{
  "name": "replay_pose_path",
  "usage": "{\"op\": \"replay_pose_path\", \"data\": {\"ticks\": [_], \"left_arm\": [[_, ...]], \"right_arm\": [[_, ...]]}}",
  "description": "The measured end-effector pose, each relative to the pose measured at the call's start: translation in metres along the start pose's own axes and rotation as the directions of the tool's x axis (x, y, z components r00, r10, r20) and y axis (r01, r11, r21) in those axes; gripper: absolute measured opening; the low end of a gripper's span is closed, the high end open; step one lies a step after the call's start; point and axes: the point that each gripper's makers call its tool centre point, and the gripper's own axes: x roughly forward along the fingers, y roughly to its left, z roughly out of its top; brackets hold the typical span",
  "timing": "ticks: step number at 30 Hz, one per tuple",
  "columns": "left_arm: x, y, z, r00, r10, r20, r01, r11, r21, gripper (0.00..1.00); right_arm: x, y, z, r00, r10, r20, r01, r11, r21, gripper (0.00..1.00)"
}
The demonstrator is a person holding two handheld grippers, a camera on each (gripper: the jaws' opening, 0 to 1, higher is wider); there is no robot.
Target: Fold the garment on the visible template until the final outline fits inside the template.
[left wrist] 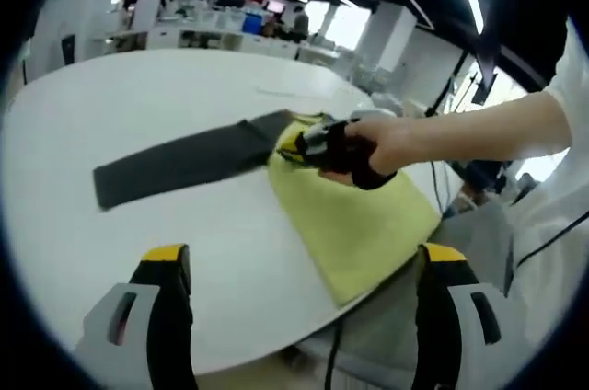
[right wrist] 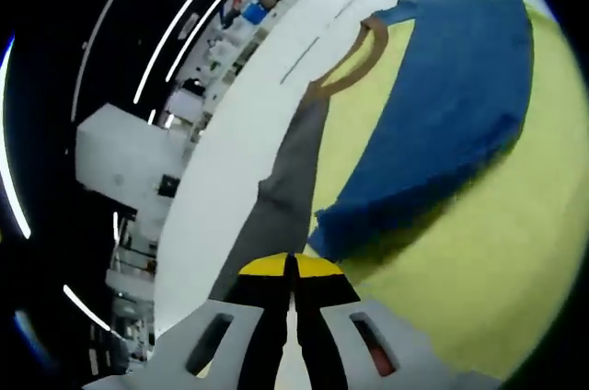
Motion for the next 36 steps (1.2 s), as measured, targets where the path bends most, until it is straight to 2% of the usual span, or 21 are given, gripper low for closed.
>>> {"op": "replay_pose_path", "data": {"ticks": [11,15,18,20,23,26,29,31,36], "left_arm": [[0.0,0.001,-0.001,1.0,0.0,-0.004,0.0,1.0,-0.003,0.99],[0.001,0.001,-0.001,1.0,0.0,-0.005,0.0,1.0,-0.001,0.99],[0.001,0.0,0.002,1.0,-0.001,-0.001,0.001,1.0,0.0,0.99],[0.001,0.0,0.003,1.0,-0.001,0.001,0.001,1.0,0.002,0.99],[0.001,0.0,0.004,1.0,0.0,0.001,0.0,1.0,0.006,0.99],[0.0,-0.001,0.007,1.0,0.0,0.003,0.0,1.0,0.01,0.99],[-0.001,-0.004,0.01,1.0,-0.001,0.003,0.001,1.0,0.019,0.99],[-0.002,-0.006,0.01,1.0,-0.002,0.001,0.002,1.0,0.023,0.99],[-0.004,-0.009,0.012,1.0,0.001,-0.002,-0.001,1.0,0.031,0.99]], "right_arm": [[0.001,-0.011,-0.006,1.0,-0.022,-0.021,0.021,1.0,-0.013,0.02],[-0.001,-0.011,-0.007,0.999,-0.009,-0.035,0.008,1.0,-0.022,0.04],[-0.006,-0.009,-0.006,0.999,0.021,-0.041,-0.024,0.996,-0.086,0.06],[-0.011,-0.011,-0.005,0.999,0.026,-0.042,-0.03,0.995,-0.091,0.07],[-0.016,-0.014,-0.003,0.998,0.042,-0.043,-0.046,0.994,-0.094,0.12],[-0.019,-0.008,-0.002,0.994,0.094,-0.056,-0.1,0.988,-0.114,0.2],[-0.021,0.003,0.0,0.984,0.162,-0.072,-0.171,0.974,-0.146,0.28],[-0.023,0.007,0.002,0.978,0.189,-0.085,-0.201,0.962,-0.182,0.33],[-0.033,0.014,0.006,0.958,0.263,-0.113,-0.282,0.936,-0.21,0.49]]}}
